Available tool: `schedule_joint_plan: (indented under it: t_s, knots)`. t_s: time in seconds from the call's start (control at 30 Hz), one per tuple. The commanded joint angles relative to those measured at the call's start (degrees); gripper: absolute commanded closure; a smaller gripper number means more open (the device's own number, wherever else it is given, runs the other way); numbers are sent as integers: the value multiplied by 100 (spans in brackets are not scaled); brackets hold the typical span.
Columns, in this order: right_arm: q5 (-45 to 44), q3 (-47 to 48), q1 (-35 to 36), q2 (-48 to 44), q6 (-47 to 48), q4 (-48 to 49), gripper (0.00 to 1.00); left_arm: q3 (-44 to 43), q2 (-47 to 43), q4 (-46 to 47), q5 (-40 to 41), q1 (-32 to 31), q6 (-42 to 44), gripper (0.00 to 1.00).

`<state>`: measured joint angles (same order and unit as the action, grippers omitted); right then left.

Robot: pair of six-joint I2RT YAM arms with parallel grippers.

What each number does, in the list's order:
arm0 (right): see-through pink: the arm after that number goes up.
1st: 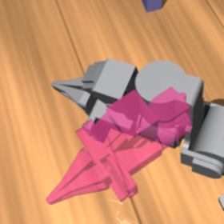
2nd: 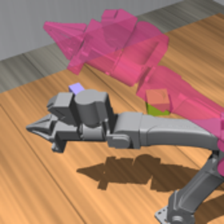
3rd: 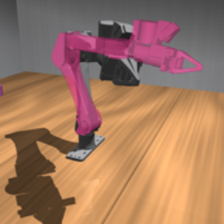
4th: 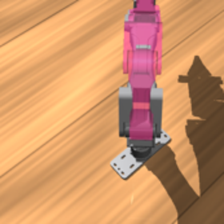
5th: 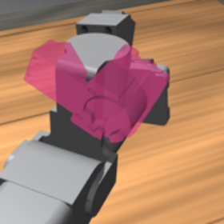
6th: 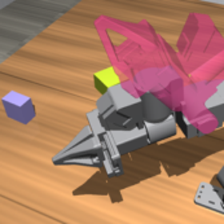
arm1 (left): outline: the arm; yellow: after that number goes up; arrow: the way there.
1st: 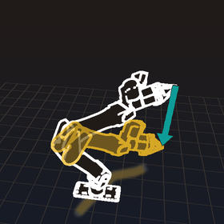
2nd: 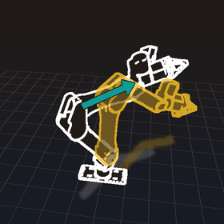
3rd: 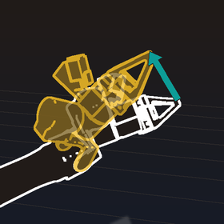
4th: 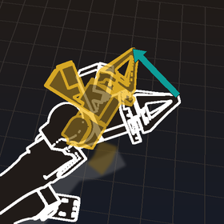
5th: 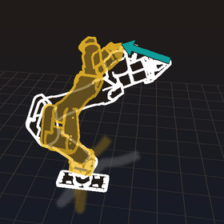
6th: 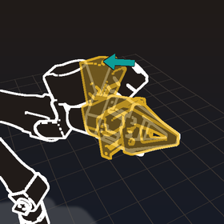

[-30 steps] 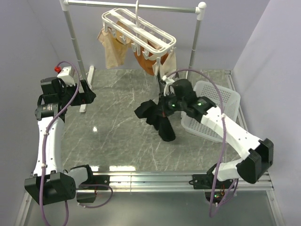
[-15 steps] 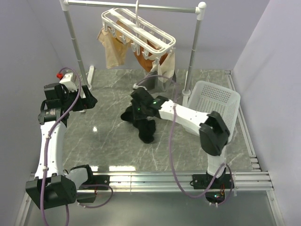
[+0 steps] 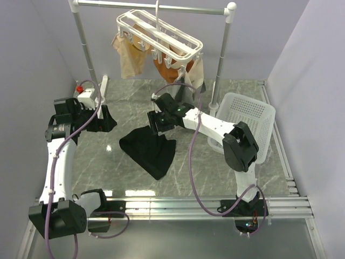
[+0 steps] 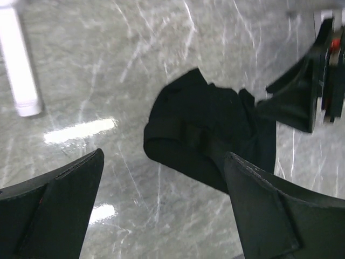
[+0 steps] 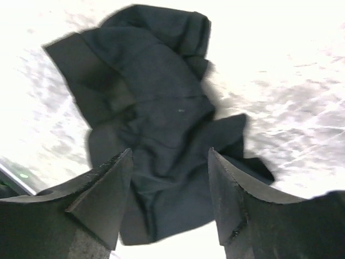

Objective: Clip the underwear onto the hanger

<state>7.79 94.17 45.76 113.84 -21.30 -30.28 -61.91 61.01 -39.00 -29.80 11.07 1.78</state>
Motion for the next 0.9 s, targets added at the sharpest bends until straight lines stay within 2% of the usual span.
schedule_joint_plan:
  t_s: [0.0,0.03,0.1,0.23,0.33,0.37,0.43,0.53,0.6,0.63,0.67,0.7,0.87]
  knots:
    - [327,-75,3,-205,855,85,36,65,339,-318,-80,-236,349,3]
    - [398,-48,12,-48,969,-47,41,65,437,-353,17,-307,332,5]
    - [407,-4,21,85,1206,-214,43,48,726,-494,263,-587,349,12]
    - [521,-214,21,375,1584,-399,55,231,1105,-415,668,-992,218,19]
    - [469,-425,30,516,1813,-443,63,250,1448,-345,782,-1063,174,21]
    - [486,-556,21,542,1901,-452,70,241,1527,-336,783,-1063,165,22]
    - [539,-698,21,543,1945,-443,75,206,1808,-310,835,-1063,174,27]
    - [899,-953,21,551,1945,-470,83,153,2221,-222,888,-1063,130,30]
    - [1241,-1120,30,534,1901,-479,92,127,2563,-160,985,-1063,77,34]
    - [1460,-1190,30,525,1893,-539,95,83,2817,-134,933,-1063,59,40]
    - [1462,-1217,47,508,1884,-566,99,39,2820,-151,889,-1063,59,40]
    - [1636,-1269,47,481,1875,-584,100,-14,3107,-160,827,-1063,42,47]
    - [2111,-1594,109,139,1656,-488,100,-409,3838,-90,335,-1230,-38,67]
